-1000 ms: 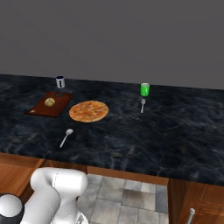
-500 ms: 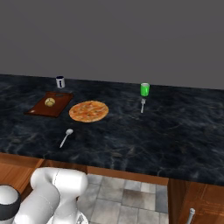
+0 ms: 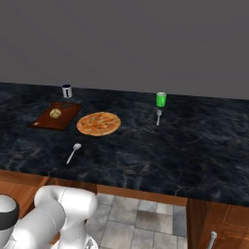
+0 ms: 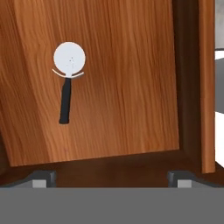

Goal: Take the pizza cutter from the drawer on the left and place it on the dining counter for cutting.

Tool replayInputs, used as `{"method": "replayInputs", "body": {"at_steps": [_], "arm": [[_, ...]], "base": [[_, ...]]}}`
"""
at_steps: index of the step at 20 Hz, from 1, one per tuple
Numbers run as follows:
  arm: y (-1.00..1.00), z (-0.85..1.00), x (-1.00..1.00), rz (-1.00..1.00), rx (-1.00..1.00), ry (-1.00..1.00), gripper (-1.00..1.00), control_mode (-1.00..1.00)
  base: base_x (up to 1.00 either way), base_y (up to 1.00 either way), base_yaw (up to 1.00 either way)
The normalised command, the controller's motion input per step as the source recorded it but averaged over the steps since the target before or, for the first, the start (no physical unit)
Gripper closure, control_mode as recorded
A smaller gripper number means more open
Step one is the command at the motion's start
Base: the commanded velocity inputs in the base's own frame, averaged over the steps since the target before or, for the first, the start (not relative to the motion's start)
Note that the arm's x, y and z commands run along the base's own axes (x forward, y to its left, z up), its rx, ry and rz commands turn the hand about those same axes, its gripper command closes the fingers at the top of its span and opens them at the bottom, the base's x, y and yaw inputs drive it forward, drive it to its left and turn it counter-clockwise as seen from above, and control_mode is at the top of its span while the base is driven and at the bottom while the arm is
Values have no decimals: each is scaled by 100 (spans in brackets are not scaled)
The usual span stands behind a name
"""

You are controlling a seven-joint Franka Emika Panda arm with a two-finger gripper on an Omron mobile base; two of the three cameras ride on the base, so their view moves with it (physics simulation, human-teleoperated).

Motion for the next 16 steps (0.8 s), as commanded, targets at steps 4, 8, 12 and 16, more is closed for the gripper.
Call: {"method": "replayInputs", "body": {"at_steps": [4, 8, 12, 16], "arm": [[16, -10, 0, 0, 0, 0, -100, -100], [15, -12, 0, 0, -1, 0, -100, -100], [32, -13, 6, 1, 0, 0, -100, -100], [30, -26, 9, 3, 0, 0, -100, -100]], "base": [[0, 0, 0], [0, 0, 0], [0, 0, 0], [0, 0, 0]]}}
